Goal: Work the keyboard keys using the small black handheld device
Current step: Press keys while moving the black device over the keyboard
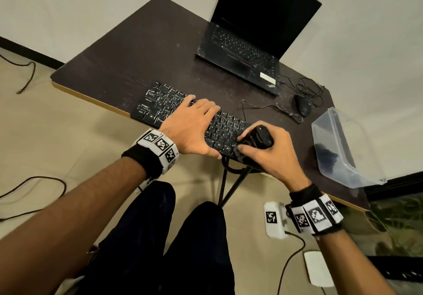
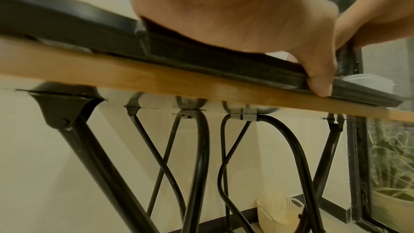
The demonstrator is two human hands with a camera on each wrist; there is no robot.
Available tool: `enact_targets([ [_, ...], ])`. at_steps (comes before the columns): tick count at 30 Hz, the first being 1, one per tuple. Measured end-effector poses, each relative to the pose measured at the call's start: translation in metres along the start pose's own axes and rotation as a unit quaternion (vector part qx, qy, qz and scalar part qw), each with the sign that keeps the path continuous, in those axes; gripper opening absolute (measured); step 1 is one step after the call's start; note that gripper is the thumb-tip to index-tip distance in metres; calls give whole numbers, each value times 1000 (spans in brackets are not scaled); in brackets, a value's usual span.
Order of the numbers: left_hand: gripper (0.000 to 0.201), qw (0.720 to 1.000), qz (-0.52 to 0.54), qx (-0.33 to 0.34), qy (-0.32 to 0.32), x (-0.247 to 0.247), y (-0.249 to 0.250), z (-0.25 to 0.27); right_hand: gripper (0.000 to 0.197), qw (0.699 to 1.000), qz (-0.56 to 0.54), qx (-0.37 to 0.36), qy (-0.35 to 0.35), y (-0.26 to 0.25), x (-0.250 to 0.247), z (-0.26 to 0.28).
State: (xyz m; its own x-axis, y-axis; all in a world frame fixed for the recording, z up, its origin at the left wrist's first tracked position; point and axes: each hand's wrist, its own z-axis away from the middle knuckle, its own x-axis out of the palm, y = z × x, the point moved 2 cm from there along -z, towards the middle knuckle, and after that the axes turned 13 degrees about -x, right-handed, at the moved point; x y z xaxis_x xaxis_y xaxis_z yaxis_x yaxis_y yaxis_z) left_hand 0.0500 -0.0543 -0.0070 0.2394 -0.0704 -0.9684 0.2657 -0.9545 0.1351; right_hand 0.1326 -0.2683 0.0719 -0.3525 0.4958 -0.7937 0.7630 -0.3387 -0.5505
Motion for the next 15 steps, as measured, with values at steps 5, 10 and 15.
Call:
enact_targets([
  [5,139,1000,0,-4,-1,0,-1,0,23,999,-9,-25,-20,0,0,-5],
  [10,139,1000,0,1,-1,1,2,0,22,1000,-4,-5,17,6,-5,-12],
  [15,138,1000,0,1,1,2,0,-1,21,999,-16,-18,-35,2,1,-19],
])
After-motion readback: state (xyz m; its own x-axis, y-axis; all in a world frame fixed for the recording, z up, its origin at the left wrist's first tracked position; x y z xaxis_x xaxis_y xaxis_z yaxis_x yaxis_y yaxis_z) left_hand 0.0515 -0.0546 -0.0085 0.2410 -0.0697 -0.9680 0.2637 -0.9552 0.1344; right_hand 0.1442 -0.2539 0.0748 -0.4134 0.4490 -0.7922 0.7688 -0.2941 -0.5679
